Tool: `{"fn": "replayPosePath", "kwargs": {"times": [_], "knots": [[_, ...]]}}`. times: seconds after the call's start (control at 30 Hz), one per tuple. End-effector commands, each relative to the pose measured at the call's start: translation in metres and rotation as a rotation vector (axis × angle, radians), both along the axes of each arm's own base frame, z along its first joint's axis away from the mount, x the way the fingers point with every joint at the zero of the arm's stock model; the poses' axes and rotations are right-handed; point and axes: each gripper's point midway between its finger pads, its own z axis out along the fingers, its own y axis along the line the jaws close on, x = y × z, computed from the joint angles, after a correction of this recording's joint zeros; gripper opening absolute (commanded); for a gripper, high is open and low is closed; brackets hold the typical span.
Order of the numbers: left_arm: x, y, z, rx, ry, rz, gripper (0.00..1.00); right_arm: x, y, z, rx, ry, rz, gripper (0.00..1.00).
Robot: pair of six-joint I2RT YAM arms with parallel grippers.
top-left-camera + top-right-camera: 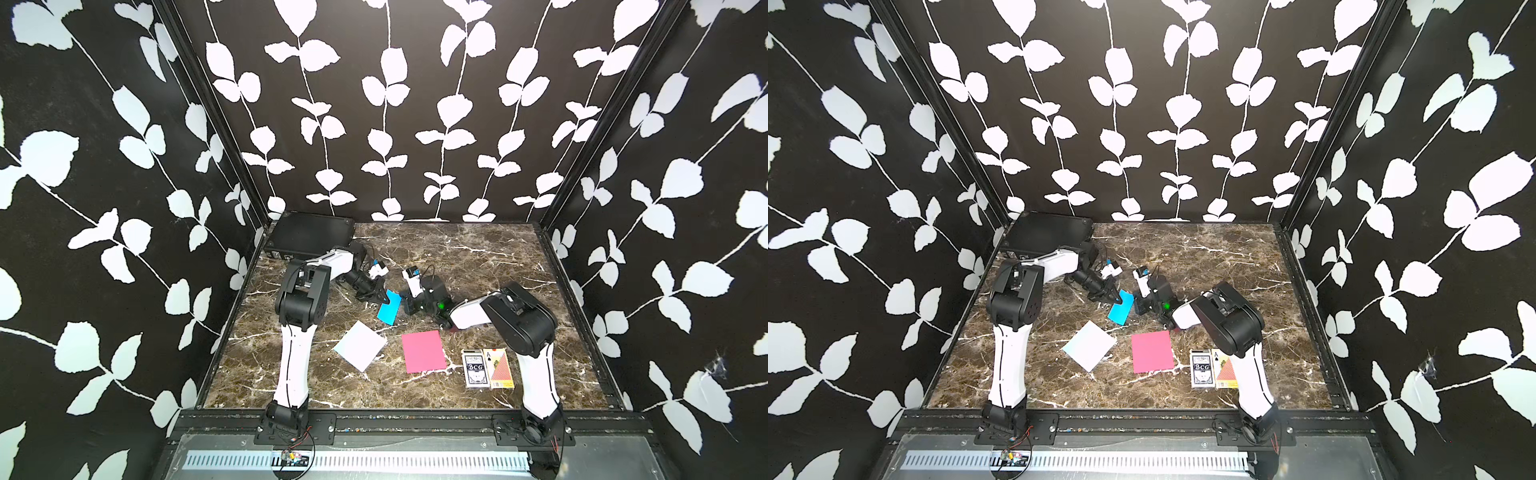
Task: Fold the square paper along the opposite sides
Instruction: Smooth out the paper at the center of the board.
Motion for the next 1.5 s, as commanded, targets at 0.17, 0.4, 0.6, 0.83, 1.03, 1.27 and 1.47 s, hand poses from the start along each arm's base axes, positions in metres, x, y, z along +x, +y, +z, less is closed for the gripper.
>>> {"fn": "replayPosePath", "kwargs": {"times": [0.17,0.4,0.6,0.83,1.03,1.27,1.47], "knots": [[-0.01,-0.004,0.001,0.026,-0.031,-0.116,0.0,-0.036,-0.024,0.016,-0.033,-0.021,0.054,0.04],[-0.008,-0.025,0.031,-0.07,-0.168,-0.261,0.0,-0.064,-0.022,0.013,-0.103,-0.082,0.158,0.05],[-0.01,-0.039,0.044,-0.204,-0.17,-0.308,0.0,-0.069,-0.01,0.025,-0.098,-0.159,0.203,0.05],[-0.013,-0.033,0.025,-0.153,-0.13,-0.335,0.0,-0.07,0.001,0.026,-0.075,-0.171,0.234,0.05],[-0.012,-0.03,0.014,-0.118,-0.101,-0.354,0.0,-0.066,0.01,0.022,-0.071,-0.174,0.255,0.05],[-0.009,-0.03,0.01,-0.11,-0.097,-0.355,0.0,-0.064,0.024,0.013,-0.055,-0.154,0.269,0.05],[-0.008,-0.029,0.01,-0.098,-0.1,-0.356,0.0,-0.068,0.02,0.001,-0.08,-0.128,0.268,0.05]]}}
